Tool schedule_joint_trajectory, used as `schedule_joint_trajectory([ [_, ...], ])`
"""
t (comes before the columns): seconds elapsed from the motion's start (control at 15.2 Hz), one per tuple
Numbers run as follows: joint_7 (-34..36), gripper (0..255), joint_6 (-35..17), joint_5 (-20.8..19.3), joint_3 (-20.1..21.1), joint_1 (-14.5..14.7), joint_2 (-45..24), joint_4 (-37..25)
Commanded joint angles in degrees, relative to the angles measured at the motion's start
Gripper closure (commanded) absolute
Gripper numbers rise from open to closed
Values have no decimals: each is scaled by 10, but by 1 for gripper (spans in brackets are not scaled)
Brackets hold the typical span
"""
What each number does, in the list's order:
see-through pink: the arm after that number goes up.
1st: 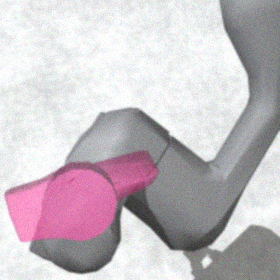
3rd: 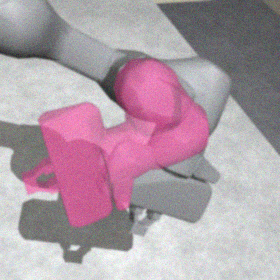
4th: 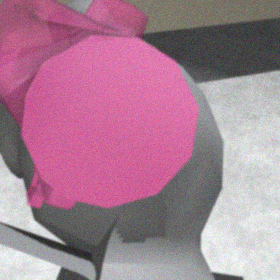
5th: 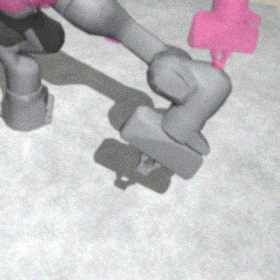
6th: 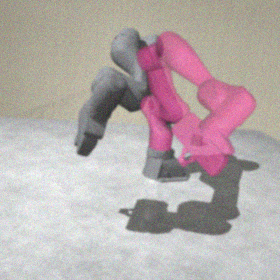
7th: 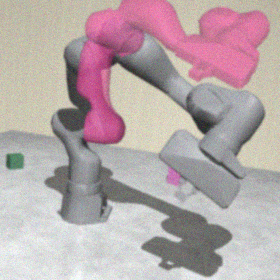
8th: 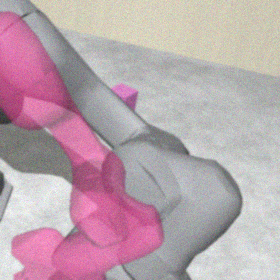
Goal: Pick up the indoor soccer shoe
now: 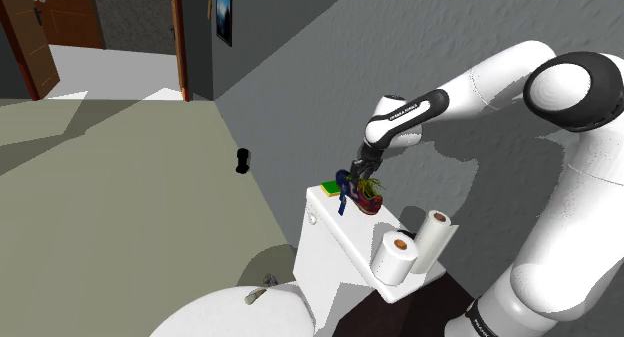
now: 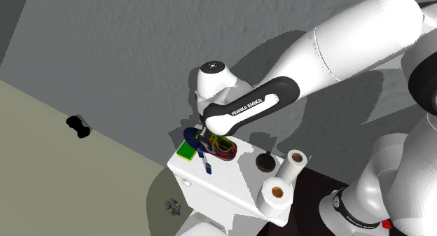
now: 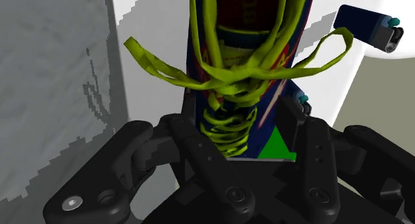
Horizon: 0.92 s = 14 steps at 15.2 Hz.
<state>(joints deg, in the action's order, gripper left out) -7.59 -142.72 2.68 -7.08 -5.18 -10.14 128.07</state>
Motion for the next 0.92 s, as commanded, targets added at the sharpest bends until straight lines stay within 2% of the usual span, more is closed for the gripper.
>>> schedule_joint_trajectory([
  [0.0, 2, 255, 14, -3, -1, 0, 11, -4],
  [0.73, 10, 255, 94, -15, -3, 2, 64, -32],
  [0.86, 10, 255, 95, -15, -3, 2, 64, -32],
])
